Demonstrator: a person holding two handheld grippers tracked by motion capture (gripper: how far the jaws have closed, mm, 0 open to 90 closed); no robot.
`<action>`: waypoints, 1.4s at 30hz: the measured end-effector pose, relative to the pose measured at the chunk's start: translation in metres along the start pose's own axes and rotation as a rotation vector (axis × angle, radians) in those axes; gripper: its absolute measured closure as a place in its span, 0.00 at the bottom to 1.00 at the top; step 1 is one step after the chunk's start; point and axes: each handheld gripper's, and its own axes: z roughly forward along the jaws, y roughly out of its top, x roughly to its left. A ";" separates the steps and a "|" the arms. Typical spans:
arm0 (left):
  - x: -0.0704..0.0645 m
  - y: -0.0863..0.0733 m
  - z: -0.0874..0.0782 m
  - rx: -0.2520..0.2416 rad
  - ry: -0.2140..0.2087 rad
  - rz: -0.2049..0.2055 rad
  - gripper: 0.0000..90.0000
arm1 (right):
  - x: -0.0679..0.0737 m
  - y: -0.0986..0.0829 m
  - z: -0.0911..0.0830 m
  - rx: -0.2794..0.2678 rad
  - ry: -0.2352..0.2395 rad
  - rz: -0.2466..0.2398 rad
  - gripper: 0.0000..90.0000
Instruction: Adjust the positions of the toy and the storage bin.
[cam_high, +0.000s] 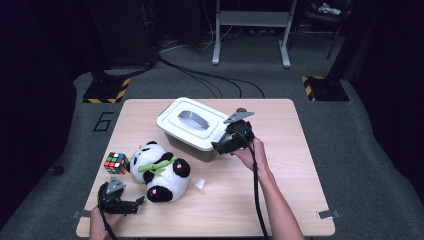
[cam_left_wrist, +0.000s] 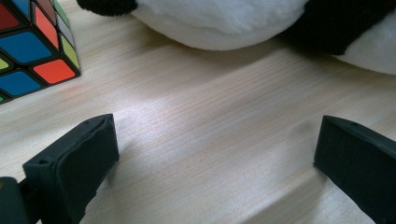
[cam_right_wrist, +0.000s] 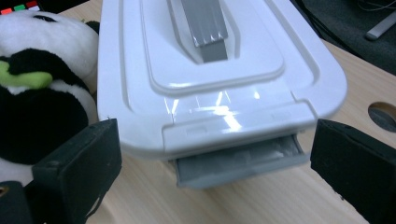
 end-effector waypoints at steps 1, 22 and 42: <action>0.000 0.000 0.000 0.000 -0.001 -0.001 0.00 | 0.000 0.004 0.004 0.002 0.002 -0.005 0.02; 0.000 0.000 0.000 -0.007 -0.003 -0.004 0.00 | -0.005 0.043 0.050 -0.014 0.001 0.000 0.50; 0.000 0.000 0.000 -0.001 0.001 0.002 0.00 | 0.004 0.041 0.052 0.002 -0.027 -0.026 0.72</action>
